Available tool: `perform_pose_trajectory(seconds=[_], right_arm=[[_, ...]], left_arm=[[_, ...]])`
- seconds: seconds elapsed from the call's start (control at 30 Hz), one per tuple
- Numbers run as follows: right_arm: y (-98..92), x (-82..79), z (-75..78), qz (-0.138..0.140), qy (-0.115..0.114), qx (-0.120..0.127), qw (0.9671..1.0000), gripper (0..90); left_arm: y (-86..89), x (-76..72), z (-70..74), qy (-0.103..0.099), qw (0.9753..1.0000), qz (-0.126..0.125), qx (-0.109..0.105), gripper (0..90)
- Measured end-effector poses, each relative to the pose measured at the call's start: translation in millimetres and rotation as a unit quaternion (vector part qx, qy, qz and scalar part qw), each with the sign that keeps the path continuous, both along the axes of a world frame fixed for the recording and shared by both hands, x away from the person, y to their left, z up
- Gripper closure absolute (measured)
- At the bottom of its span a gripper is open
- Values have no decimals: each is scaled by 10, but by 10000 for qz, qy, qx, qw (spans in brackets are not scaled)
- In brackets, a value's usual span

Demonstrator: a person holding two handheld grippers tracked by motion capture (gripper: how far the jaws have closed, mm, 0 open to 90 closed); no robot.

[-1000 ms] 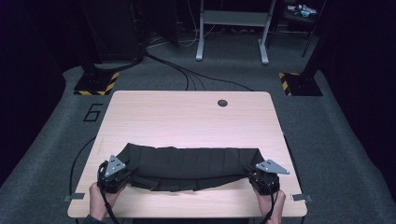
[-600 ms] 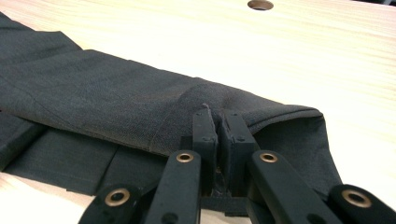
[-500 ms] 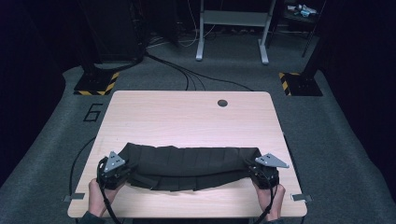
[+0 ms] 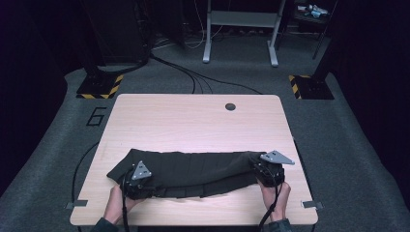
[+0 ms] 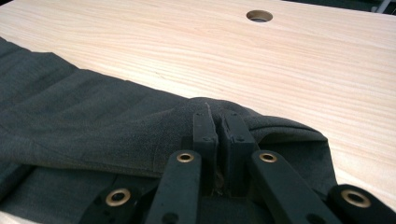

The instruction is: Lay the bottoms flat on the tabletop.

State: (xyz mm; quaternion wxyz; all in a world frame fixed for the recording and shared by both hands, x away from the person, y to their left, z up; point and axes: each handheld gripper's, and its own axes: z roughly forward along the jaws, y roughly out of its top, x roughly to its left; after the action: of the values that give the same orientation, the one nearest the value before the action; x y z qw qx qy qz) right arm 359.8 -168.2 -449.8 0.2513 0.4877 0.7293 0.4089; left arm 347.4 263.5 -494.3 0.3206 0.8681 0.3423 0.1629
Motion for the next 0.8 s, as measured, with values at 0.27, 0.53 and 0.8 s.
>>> perform_pose_trajectory(seconds=[0.27,0.53,0.8], right_arm=[[4,51,54,28,-60,-15,10000,858],[-13,193,186,1,-156,-56,9999,858],[-1,640,317,-70,-19,-206,9998,859]], left_arm=[[68,55,106,-115,9994,127,-296,831],[117,246,454,-483,9967,345,-562,833],[83,658,728,-649,9952,474,-556,835]])
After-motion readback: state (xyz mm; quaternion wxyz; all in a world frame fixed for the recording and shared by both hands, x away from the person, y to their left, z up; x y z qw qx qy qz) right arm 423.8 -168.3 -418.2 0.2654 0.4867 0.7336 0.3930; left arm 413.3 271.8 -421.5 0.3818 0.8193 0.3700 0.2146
